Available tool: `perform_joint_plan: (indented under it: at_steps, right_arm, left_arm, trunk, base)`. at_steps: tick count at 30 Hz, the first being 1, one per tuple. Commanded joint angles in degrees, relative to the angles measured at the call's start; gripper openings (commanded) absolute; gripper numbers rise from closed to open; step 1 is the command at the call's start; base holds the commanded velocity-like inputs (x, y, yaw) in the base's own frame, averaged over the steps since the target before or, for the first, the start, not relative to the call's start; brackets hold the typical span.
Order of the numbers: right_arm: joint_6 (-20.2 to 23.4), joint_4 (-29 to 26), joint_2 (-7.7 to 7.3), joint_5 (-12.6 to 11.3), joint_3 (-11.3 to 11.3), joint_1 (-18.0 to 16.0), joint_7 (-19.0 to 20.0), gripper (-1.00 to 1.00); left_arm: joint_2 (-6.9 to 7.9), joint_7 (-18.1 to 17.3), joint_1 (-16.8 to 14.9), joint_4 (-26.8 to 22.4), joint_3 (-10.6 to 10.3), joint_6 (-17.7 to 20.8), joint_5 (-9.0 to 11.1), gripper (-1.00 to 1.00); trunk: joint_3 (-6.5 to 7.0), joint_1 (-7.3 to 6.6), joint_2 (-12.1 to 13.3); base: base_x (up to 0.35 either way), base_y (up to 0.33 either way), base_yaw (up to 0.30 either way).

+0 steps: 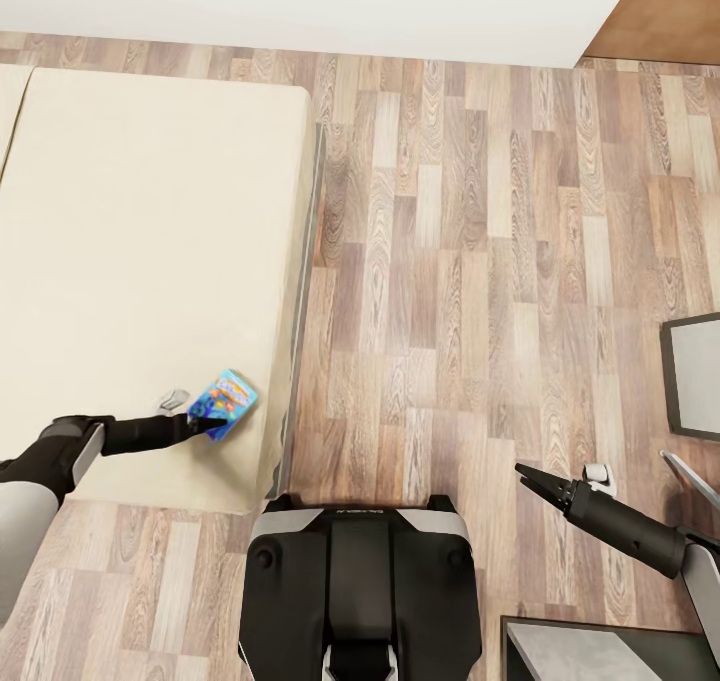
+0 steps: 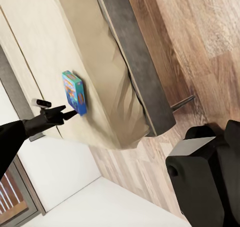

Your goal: Put all the toys in the child's room - the three board games (two on the bed and one on the table), the two jigsaw puzzles on the table, and the tennis ball on the table - inside the toy box on the table in the child's room.

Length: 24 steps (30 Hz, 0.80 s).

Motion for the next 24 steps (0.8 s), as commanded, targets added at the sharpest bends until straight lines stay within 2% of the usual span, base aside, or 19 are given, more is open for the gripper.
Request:
perform_joint_plan:
  at_steps: [1,24]
  right_arm:
    - [0.22,0.00,0.00,0.06,-0.04,-0.02,0.20,1.00]
    - [0.22,0.01,0.00,0.06,-0.04,-0.02,0.20,1.00]
  left_arm:
    - [-0.14,-0.12,-0.02,-0.04,0.11,0.55,0.13,1.00]
    - [-0.46,-0.46,-0.02,-0.12,0.10,0.75,0.13,1.00]
  trunk:
    - [-0.05,0.03,-0.09]
    - [-0.05,0.03,-0.09]
  base:
    - [0.000,0.000,0.000]
    - [0.000,0.000,0.000]
